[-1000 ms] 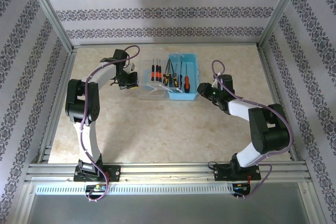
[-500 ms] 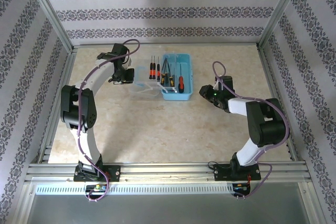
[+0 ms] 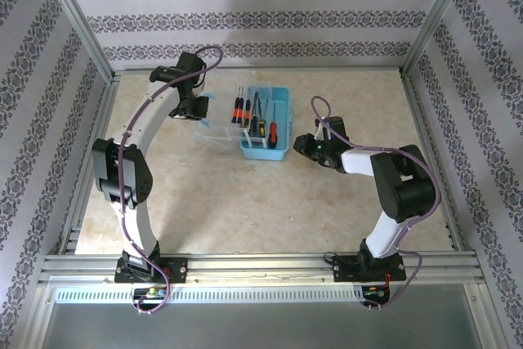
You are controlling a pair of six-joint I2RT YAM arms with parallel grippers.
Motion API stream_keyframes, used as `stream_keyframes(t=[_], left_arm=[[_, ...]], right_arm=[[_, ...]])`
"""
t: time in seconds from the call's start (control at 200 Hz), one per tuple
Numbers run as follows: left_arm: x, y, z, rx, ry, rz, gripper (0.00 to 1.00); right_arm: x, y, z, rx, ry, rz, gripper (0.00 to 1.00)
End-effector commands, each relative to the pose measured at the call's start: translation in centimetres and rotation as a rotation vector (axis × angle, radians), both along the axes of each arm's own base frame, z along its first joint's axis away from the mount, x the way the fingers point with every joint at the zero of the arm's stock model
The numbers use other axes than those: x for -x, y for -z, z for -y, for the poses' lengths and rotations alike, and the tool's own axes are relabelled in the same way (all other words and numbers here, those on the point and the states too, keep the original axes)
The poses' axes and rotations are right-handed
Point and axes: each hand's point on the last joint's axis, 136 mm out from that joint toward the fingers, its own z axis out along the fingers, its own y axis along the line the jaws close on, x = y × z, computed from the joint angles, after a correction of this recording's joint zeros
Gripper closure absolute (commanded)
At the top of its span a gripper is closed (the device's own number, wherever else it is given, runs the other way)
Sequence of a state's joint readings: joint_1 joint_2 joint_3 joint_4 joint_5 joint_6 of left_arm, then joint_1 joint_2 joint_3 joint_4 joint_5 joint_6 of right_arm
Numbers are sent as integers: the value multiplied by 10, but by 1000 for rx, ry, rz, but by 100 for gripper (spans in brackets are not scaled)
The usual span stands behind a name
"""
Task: Pack the tool kit
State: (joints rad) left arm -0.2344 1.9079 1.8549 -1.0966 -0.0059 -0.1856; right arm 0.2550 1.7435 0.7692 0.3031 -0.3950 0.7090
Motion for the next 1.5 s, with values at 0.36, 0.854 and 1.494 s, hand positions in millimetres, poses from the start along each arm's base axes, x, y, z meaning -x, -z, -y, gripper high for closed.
stream_keyframes(t=[0.36,0.854,1.494], left_arm=[[18,-53,87,-137,213,23,100],[42,-26,156,-124,299,-15,100],[53,-20,213,31,367,-41,71]], right_arm=[[-2,4,-44,-63,-112,-13,73],[-4,4,-44,-65,-106,-14,73],[-5,2,-40,-56,-95,-8,73]])
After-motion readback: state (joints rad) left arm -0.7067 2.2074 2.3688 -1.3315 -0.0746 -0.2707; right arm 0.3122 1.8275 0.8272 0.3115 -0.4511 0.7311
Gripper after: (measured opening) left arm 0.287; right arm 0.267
